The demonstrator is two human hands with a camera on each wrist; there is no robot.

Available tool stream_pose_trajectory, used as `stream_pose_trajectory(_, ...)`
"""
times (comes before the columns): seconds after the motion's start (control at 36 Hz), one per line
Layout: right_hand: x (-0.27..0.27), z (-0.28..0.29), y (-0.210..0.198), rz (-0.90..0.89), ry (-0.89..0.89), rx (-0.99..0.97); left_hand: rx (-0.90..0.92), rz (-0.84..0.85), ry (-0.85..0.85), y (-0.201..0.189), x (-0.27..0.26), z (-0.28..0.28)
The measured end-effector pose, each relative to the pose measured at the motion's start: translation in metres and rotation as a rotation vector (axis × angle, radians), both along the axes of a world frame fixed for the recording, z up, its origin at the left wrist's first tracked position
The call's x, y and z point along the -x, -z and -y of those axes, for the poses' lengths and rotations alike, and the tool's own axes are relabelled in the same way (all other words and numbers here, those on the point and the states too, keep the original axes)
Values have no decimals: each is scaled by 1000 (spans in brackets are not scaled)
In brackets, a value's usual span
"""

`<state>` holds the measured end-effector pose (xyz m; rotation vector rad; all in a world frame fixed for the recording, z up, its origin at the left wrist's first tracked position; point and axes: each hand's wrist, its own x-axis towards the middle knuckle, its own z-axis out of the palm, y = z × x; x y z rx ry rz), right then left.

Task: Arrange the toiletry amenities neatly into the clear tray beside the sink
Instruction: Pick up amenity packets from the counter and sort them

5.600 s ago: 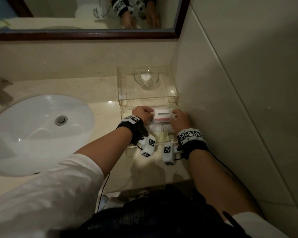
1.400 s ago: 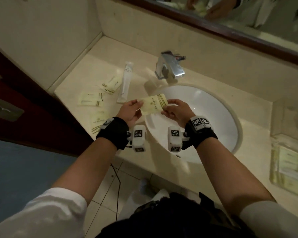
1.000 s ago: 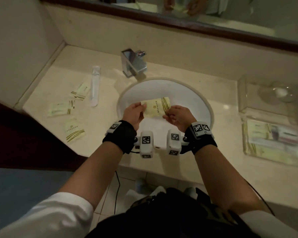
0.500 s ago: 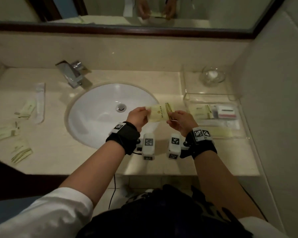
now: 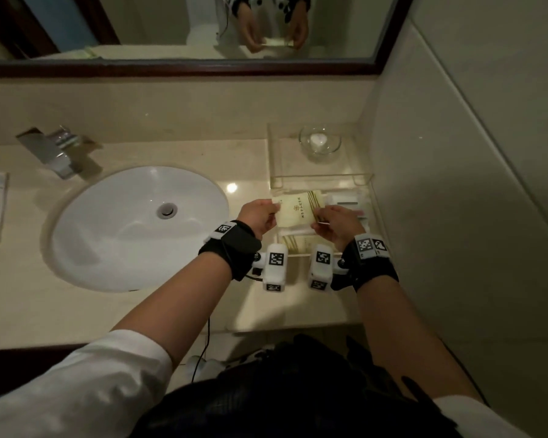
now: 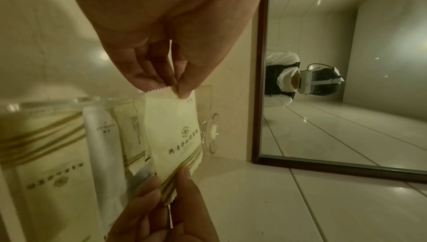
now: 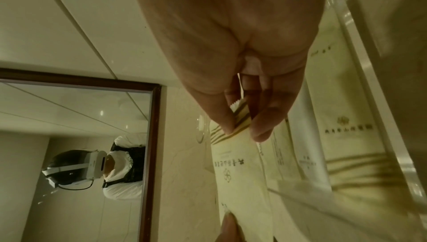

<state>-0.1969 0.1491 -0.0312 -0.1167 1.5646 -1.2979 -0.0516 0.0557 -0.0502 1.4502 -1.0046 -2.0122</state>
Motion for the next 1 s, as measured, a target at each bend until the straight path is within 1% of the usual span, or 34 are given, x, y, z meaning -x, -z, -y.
stream_pose_trajectory(0.19, 28, -8, 8, -23, -18, -21, 5, 56, -21, 4, 26, -11)
stream_pose_trajectory(0.47, 41, -12, 28, -28, -87, 17, 58, 156, 6, 17, 36, -16)
stream_pose_trajectory(0.64, 49, -5, 33, -26, -81, -80, 111, 231, -12, 20, 38, -11)
stream_pose_trajectory(0.75, 49, 2, 35, -108, -115, -67, 166, 311, 24, 20, 37, -4)
stream_pose_trajectory(0.83, 52, 9, 32, -177, -123, -155, 191, 372, 42, 21, 38, 4)
stream_pose_trajectory(0.92, 55, 18, 32, -333, -239, -237, 216, 447, 69, 29, 39, 14)
stream_pose_trajectory(1.0, 56, 25, 31, -441, -318, -287, 250, 507, 72, 32, 39, 21)
